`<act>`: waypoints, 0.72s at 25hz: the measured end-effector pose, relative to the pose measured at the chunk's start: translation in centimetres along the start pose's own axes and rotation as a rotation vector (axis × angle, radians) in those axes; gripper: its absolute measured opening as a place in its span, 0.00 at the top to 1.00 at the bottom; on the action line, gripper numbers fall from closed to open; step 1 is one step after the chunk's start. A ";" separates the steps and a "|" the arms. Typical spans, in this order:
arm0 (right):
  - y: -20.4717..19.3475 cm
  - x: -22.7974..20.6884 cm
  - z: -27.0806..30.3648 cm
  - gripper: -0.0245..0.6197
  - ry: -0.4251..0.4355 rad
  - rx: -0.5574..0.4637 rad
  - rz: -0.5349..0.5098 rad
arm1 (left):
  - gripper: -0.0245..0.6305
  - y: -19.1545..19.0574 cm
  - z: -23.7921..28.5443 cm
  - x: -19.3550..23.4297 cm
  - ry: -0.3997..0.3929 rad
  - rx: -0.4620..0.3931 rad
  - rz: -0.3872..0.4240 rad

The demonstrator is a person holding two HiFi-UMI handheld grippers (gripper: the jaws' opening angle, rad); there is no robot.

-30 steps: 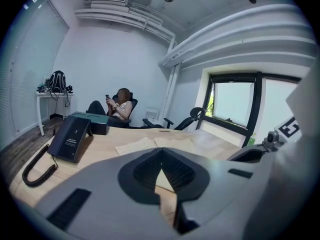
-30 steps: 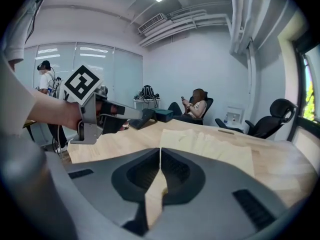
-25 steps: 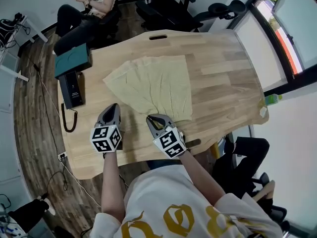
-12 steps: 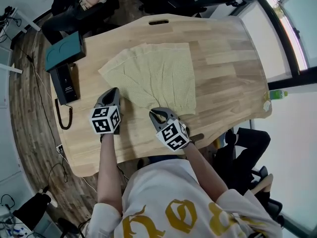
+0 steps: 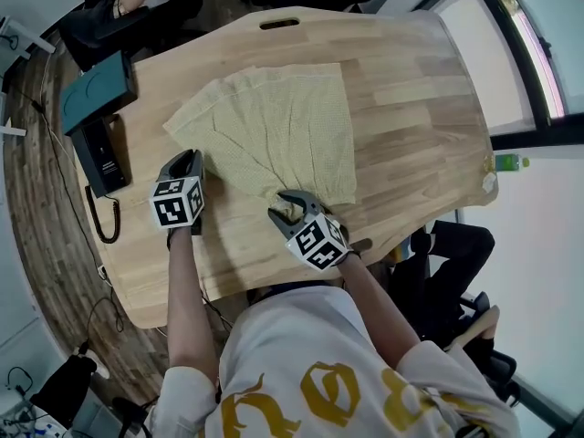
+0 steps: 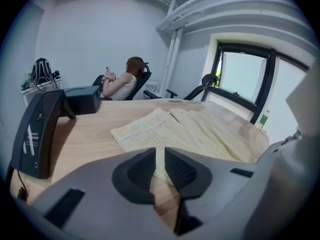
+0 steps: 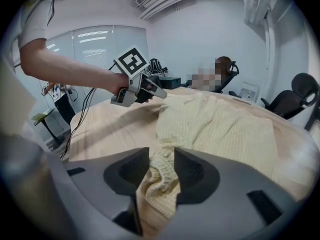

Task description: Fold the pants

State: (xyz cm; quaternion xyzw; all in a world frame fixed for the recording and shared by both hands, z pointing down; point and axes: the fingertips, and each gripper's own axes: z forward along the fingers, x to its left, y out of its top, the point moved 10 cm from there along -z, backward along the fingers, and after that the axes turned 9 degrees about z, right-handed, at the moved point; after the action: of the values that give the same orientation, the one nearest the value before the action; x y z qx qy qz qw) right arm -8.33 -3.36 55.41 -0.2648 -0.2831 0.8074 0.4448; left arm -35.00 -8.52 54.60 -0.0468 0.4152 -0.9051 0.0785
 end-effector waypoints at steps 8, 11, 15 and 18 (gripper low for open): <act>0.4 0.6 -0.1 0.62 0.050 -0.009 -0.088 | 0.81 0.4 1.5 0.3 0.009 0.049 0.028; 0.8 1.4 -0.8 0.62 0.044 -0.038 -0.164 | 0.81 0.7 1.6 0.5 0.026 0.061 0.048; -0.8 1.9 0.2 0.62 0.010 0.038 -0.238 | 0.80 0.8 2.2 0.8 0.022 0.099 0.058; -1.7 1.5 0.8 0.69 -0.055 0.080 -0.275 | 0.79 0.7 2.6 0.9 0.027 0.136 0.073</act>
State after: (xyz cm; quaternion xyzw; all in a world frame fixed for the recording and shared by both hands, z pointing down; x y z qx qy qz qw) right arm -8.60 -1.46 56.89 -0.1834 -0.2963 0.7562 0.5538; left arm -35.40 -11.07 55.82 -0.0141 0.3553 -0.9283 0.1089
